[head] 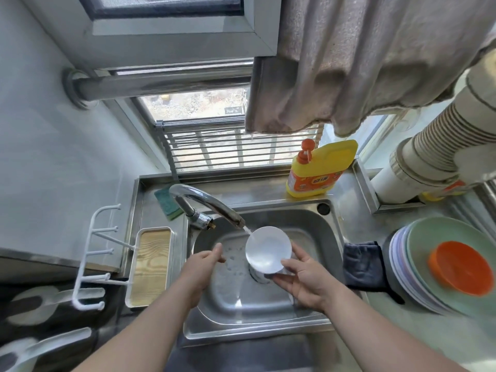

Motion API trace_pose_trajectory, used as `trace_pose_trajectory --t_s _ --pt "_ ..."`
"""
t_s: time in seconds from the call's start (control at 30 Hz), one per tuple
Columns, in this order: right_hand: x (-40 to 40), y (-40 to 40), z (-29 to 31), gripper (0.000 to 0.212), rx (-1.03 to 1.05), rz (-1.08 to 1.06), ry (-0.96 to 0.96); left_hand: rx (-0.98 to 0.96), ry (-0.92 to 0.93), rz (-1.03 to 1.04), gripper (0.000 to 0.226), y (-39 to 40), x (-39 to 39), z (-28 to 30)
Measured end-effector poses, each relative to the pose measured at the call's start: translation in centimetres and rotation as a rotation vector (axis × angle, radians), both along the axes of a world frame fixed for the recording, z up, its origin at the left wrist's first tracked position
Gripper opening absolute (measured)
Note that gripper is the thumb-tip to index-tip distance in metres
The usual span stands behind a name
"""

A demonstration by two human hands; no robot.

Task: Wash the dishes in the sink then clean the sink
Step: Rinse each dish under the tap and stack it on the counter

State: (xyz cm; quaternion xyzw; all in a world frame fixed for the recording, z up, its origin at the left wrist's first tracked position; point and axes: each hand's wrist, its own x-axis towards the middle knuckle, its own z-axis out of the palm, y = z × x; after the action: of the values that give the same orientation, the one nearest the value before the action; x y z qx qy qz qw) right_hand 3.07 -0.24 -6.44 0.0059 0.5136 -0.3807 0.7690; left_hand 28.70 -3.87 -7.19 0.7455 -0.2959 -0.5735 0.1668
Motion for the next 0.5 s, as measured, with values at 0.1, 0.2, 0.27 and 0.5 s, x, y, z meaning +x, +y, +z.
trace_pose_trajectory --t_s 0.1,0.2,0.27,0.5 --pt "-0.2 -0.9 0.2 0.063 -0.008 -0.043 0.037 0.036 0.217 -0.007 0.024 0.1 -1.0 0.5" --pt "1.7 -1.4 0.4 0.055 -0.013 -0.01 0.055 0.082 0.274 -0.02 0.028 0.3 -1.8 1.1" --pt "3.1 -0.7 0.2 0.048 0.008 0.016 0.03 0.128 0.326 0.019 0.03 0.4 -1.9 1.2" --pt "1.3 2.7 -1.0 0.041 0.104 -0.006 0.134 0.197 0.36 0.064 0.036 1.0 -0.5 0.7"
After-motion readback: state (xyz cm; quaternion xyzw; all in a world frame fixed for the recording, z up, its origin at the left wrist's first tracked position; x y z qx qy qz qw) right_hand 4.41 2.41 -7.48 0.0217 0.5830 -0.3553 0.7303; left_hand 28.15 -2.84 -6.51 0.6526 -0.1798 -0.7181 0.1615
